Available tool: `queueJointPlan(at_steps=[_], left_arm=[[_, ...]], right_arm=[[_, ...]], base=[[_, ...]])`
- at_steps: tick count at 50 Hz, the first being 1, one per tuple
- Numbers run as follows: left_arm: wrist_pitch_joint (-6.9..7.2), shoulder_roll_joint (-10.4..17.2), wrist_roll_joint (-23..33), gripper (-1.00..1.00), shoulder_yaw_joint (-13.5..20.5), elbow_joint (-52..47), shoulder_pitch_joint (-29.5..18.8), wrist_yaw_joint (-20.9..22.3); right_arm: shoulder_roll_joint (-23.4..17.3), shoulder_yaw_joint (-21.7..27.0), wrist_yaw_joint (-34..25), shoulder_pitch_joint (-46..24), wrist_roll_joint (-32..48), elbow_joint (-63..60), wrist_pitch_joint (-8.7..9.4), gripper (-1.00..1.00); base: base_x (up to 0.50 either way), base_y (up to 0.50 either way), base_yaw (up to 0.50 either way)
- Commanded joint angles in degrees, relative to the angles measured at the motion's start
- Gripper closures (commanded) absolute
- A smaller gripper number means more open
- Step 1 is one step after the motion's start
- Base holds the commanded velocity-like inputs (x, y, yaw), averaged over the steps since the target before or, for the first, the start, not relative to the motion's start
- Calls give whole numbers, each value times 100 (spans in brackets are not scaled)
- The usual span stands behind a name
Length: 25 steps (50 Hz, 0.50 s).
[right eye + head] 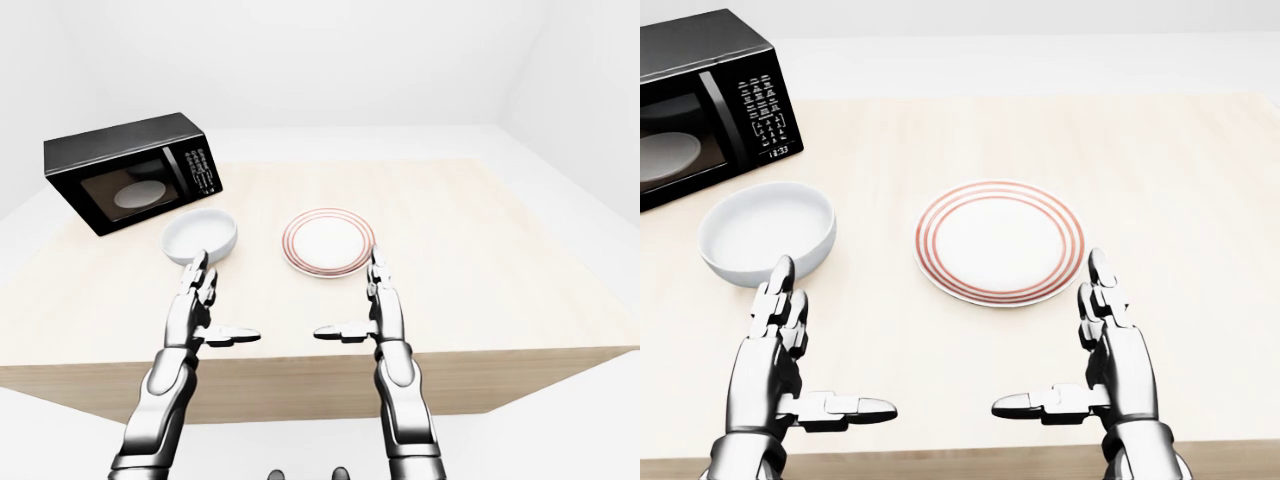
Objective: Pick up the white bowl and put it on the plate.
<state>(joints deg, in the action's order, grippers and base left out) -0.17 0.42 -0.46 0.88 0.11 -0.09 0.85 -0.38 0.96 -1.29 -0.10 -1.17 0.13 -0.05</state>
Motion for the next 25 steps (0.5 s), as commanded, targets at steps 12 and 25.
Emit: queueJointPlan(at_steps=[12,25], left_arm=[[-3,65,-129,-100,152,-30,-17,126],[1,65,-119,-100,140,-36,-1,135]], right_arm=[[-61,42,-231,1,-31,104,-100,-100],[-57,51,-251,2,8,156,-126,-100]], base=[[0,0,0],[0,24,0]])
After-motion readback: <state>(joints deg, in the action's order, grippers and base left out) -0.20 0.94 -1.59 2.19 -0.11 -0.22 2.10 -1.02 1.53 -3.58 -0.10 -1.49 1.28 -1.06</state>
